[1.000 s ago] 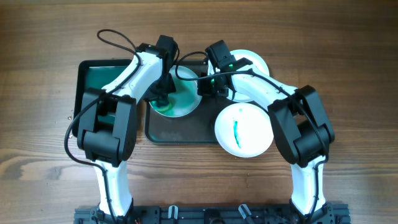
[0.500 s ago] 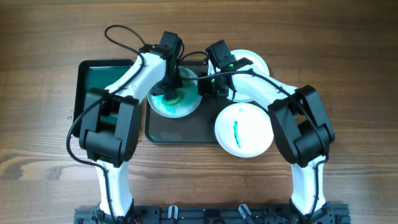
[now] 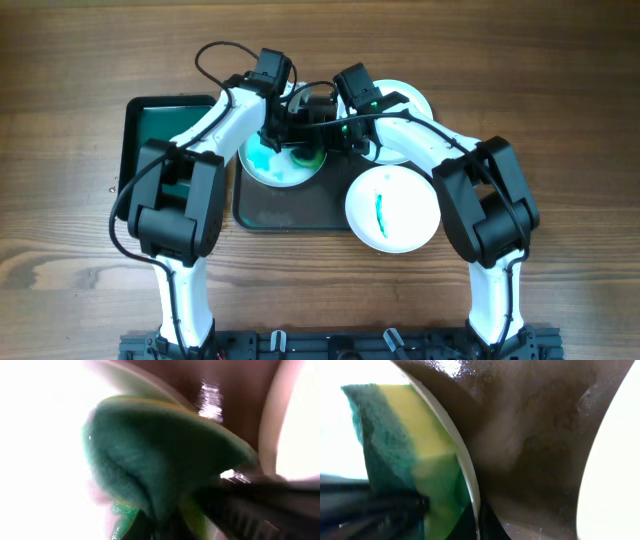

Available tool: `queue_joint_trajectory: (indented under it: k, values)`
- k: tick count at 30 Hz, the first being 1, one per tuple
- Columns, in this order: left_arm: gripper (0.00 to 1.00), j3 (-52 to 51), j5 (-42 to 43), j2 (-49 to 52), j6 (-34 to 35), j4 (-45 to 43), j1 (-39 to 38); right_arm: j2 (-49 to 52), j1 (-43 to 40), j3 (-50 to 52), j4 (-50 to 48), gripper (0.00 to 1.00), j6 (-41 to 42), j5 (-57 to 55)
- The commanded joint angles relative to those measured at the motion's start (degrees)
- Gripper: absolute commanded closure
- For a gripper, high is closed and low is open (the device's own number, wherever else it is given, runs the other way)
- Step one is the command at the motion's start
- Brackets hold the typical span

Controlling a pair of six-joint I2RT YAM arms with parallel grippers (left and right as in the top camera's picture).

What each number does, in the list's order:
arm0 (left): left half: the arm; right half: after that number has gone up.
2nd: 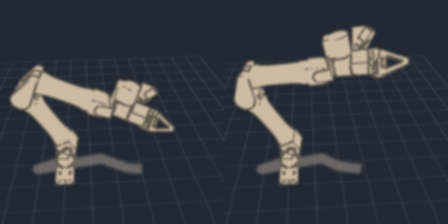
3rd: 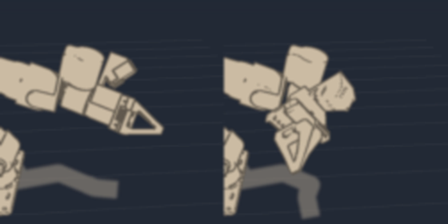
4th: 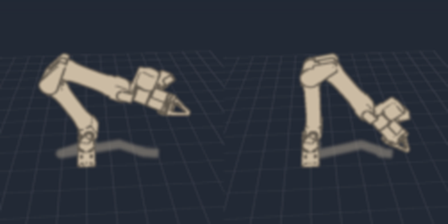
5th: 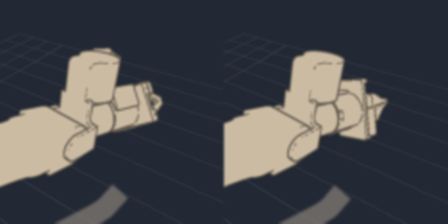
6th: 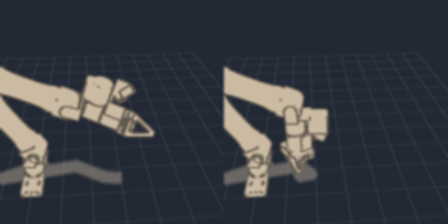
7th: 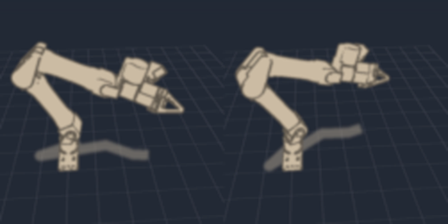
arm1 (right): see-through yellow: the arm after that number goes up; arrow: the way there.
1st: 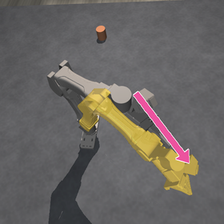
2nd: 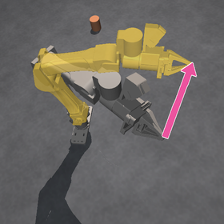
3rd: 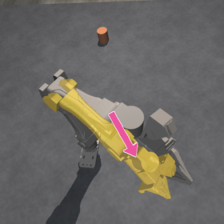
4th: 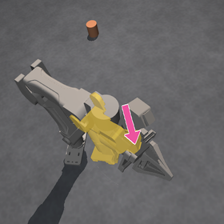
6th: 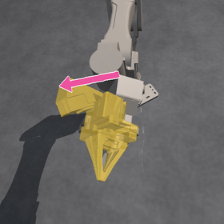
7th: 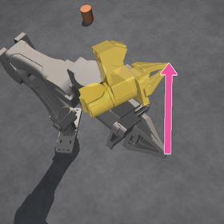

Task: Clean dirty plates on tray and stack at the side
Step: 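Scrub the left plate with the sponge held in the left gripper, then carry the scrubbed plate with the right gripper to the table's right side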

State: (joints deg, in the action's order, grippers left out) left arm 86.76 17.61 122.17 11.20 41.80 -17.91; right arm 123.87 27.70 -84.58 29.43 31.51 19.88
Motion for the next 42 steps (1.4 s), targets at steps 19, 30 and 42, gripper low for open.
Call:
queue_joint_trajectory:
  k: [19,30,42]
  values:
    - [0.96,15.63,-21.99,-20.85,10.01,32.3,11.43,-16.22,6.19,-0.61,11.76,0.96,-10.51,-34.99]
    - [0.96,15.56,-21.94,-20.85,10.23,32.15,11.39,-20.59,25.9,-0.59,14.08,0.96,-18.03,-90.38]
    - [0.96,15.56,-21.92,-20.85,10.73,32.15,11.39,-20.74,25.2,-0.59,13.73,0.96,-15.13,-70.01]
